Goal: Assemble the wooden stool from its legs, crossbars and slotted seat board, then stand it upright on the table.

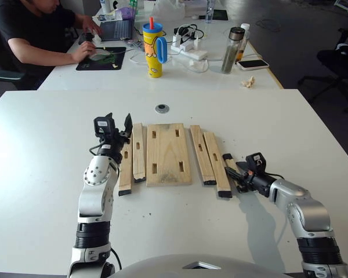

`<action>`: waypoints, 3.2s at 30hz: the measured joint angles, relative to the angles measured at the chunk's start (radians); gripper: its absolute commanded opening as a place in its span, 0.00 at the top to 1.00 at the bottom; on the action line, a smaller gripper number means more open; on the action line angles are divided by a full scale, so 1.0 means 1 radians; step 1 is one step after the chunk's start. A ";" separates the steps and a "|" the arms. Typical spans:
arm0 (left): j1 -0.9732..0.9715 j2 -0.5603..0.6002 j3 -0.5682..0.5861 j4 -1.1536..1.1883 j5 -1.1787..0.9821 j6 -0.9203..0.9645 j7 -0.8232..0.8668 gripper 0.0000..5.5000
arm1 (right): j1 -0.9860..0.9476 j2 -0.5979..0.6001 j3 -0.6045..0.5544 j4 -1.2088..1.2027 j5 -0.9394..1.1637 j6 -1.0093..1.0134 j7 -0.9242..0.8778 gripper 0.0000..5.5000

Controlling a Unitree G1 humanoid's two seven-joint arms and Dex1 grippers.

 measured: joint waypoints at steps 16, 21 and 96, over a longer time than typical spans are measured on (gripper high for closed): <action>-0.044 -0.003 -0.016 0.062 0.000 -0.026 -0.006 0.46 | -0.068 -0.010 0.070 0.086 -0.092 -0.039 -0.077 0.64; -0.085 0.000 -0.019 0.121 -0.003 -0.039 -0.027 0.46 | -0.153 0.018 0.072 0.241 -0.190 -0.172 -0.200 0.76; -0.262 -0.031 0.146 -0.026 -0.588 0.440 -0.010 0.92 | -0.290 0.195 0.100 0.106 -0.209 -0.584 -0.080 0.62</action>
